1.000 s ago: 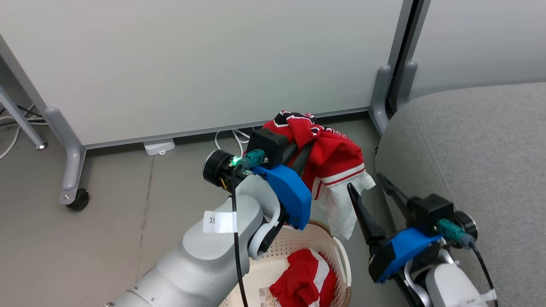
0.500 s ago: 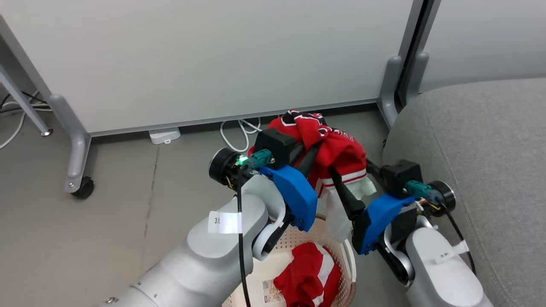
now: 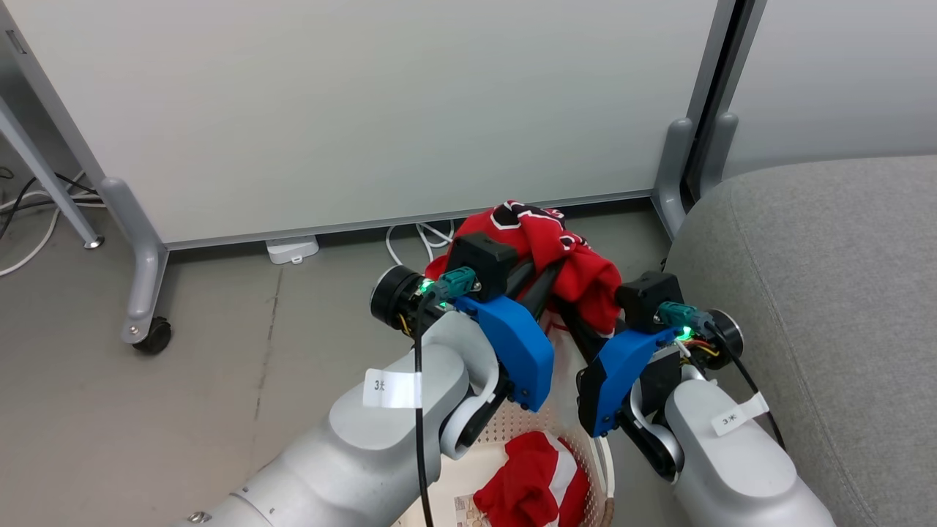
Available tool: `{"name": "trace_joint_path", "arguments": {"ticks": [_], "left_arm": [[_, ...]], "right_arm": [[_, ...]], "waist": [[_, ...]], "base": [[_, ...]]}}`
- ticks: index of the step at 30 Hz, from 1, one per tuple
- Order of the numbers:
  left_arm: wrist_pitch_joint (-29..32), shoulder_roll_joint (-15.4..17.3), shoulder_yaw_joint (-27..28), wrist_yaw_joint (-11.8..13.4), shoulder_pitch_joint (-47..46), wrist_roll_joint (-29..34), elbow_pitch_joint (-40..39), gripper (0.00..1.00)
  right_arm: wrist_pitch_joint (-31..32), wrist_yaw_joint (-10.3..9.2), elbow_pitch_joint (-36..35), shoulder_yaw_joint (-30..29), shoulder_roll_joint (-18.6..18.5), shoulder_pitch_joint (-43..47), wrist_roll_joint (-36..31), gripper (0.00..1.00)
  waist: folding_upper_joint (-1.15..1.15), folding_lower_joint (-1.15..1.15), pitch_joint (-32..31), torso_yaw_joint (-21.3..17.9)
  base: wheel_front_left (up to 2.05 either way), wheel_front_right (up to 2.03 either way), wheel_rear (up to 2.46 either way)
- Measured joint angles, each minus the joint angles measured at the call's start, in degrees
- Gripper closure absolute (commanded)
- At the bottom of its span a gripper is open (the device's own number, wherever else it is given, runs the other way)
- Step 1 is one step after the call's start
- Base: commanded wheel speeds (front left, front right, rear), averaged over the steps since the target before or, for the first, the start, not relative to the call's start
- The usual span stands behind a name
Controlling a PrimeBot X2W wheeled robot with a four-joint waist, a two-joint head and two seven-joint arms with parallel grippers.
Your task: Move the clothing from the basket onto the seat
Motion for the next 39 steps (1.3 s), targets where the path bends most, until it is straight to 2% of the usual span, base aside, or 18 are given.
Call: {"name": "trace_joint_path", "arguments": {"ticks": [13, 35, 36, 37, 38, 39], "left_arm": [[-0.59, -0.01, -1.43, 0.08, -0.01, -2.02, 1.45, 1.00], [-1.90, -0.01, -2.90, 0.15, -0.74, -4.35, 2.91, 1.00], [-2.04, -0.01, -2.92, 0.15, -0.77, -4.45, 2.99, 0.89], [-2.15, -0.01, -2.92, 0.31, -0.80, -4.49, 3.08, 0.35], [-2.37, -0.01, -2.94, 0.33, -0.82, -4.48, 3.15, 0.00], [-2.61, -0.01, -2.96, 0.33, -0.87, -4.48, 3.23, 0.00]], "right_arm": [[-2.86, 0.00, 4.31, 2.33, 0.00, -1.03, 2.57, 1.00], [-4.76, 0.00, 7.77, 2.76, 0.00, -2.98, 3.21, 1.00], [-4.82, 0.00, 7.78, 2.74, 0.00, -3.03, 3.21, 1.00], [-4.83, 0.00, 7.79, 2.71, 0.00, -3.03, 3.26, 1.00], [-4.93, 0.00, 7.83, 2.69, 0.00, -3.03, 3.31, 1.00], [-4.97, 0.00, 7.91, 2.68, 0.00, -3.04, 3.36, 1.00]], "waist": [[0.00, 0.00, -1.09, -1.01], [0.00, 0.00, -0.66, -2.07], [0.00, 0.00, -0.62, -2.09], [0.00, 0.00, -0.58, -2.10], [0.00, 0.00, -0.54, -2.11], [0.00, 0.00, -0.51, -2.11]], "base": [[0.00, 0.00, 0.00], [0.00, 0.00, 0.00], [0.00, 0.00, 0.00], [0.00, 0.00, 0.00], [0.00, 0.00, 0.00], [0.00, 0.00, 0.00]]}}
